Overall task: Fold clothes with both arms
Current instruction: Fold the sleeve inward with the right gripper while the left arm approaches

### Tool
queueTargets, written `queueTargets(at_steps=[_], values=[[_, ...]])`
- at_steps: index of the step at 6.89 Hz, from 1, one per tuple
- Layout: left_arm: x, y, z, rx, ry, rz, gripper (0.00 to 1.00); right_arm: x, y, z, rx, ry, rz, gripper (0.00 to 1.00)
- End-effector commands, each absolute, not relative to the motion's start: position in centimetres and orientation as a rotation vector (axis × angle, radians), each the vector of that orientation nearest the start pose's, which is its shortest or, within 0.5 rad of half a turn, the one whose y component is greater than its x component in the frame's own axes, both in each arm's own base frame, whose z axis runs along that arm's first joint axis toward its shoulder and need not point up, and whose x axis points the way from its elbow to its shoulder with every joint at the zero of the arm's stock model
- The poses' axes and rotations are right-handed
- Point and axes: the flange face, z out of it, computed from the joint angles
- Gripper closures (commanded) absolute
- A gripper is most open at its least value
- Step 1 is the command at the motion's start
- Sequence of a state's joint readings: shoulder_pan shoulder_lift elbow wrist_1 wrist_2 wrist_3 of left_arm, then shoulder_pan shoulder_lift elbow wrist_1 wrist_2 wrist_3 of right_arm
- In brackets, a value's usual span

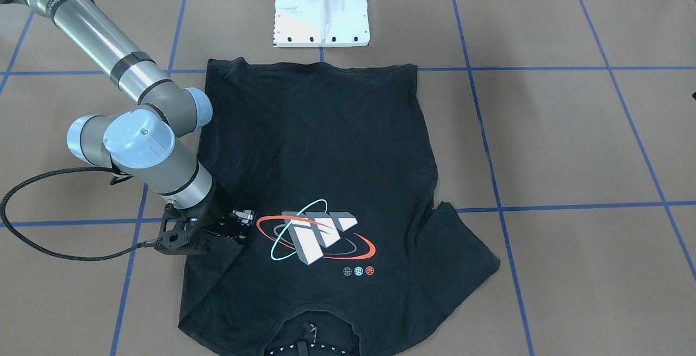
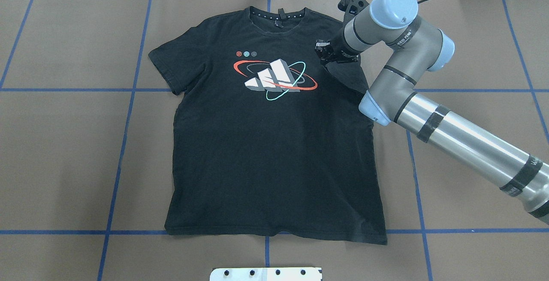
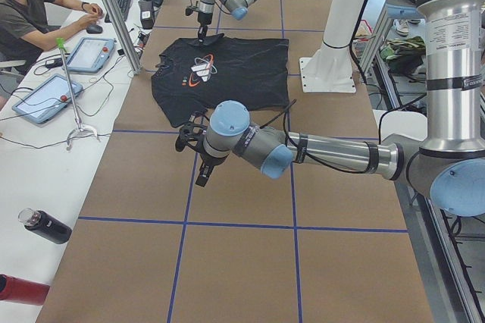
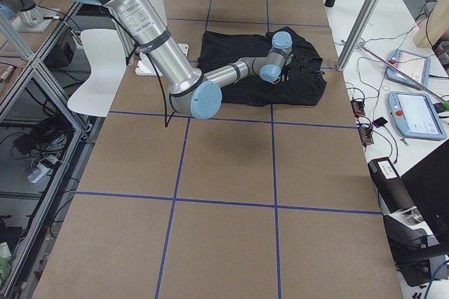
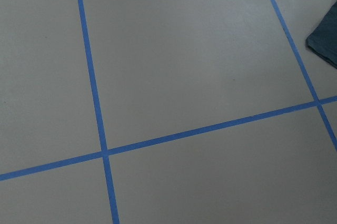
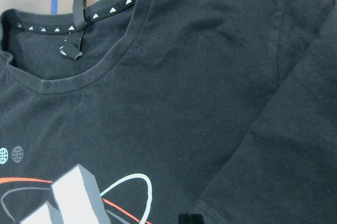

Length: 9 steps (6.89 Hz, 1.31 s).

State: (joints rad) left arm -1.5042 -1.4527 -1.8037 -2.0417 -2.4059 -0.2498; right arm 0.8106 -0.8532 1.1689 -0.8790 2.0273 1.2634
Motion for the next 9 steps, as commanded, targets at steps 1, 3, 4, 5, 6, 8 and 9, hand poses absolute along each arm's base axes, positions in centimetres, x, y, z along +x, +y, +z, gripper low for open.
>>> queueTargets(at_steps=[1,3,4,5,6,8,9], values=[[-1.0,-49.3,51.0,0.425,0.912,0.066,0.00,-47.6,-62.7,32.6,0.171,-1.057,0.227,0.01],[4.9,-58.6,49.3,0.388,0.947,0.081,0.00,-46.2,-61.4,30.6,0.194,-1.107,0.212,0.00],[9.9,-61.2,49.2,0.384,0.980,0.122,0.01,-44.4,-59.1,30.9,0.190,-1.134,0.190,0.00],[14.0,-63.1,48.6,0.353,1.014,0.101,0.01,-42.8,-56.8,31.0,0.163,-1.166,0.160,0.00],[18.0,-65.6,47.6,0.296,1.024,0.057,0.02,-40.9,-54.8,31.6,0.159,-1.183,0.150,0.00],[25.6,-68.4,44.9,0.189,1.045,-0.010,0.06,-38.6,-52.7,33.0,0.156,-1.189,0.145,0.00],[27.2,-68.9,45.8,0.220,1.023,-0.042,0.07,-38.2,-52.5,33.5,0.141,-1.191,0.140,0.00]])
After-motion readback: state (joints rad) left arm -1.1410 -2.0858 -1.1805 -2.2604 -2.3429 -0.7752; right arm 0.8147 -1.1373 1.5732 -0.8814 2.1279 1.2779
